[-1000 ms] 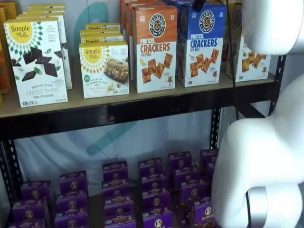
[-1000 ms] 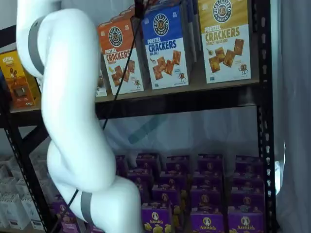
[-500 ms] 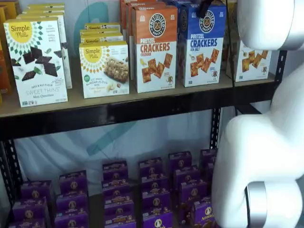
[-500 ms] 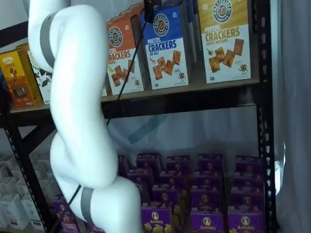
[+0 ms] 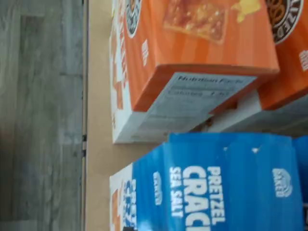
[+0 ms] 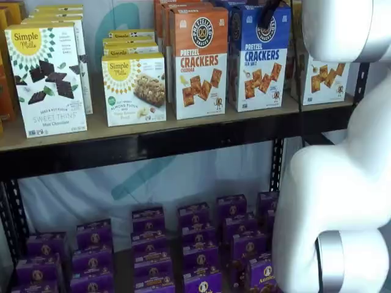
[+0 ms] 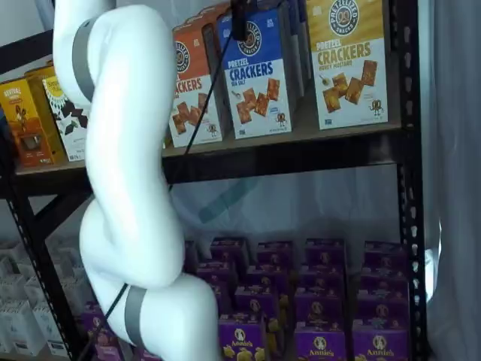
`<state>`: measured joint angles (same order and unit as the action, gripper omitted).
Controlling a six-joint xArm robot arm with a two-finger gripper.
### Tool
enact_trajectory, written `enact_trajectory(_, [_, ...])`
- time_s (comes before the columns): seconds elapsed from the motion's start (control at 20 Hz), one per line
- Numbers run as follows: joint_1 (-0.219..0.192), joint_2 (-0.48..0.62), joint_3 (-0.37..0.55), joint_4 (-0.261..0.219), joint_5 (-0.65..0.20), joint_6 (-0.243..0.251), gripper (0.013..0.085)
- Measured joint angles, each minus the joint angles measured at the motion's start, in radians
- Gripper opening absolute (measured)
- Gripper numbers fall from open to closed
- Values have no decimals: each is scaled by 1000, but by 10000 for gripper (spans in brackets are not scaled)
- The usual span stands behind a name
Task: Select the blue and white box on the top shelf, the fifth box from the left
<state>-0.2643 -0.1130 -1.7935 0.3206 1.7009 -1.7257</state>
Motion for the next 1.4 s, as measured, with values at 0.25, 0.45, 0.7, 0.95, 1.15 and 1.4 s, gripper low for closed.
enact_trajectory(0.25, [18,9,-19,-57,32,-1,850])
enact_trajectory(0.45, [31,13,-28,-90,63,2,850])
enact_trajectory(0.7, [38,-7,2,-100,63,4,850])
enact_trajectory(0.95, [30,-22,25,-82,58,2,850])
enact_trajectory(1.15, [26,-27,31,-73,59,1,730])
enact_trajectory(1.4, [25,-33,39,-69,52,1,650])
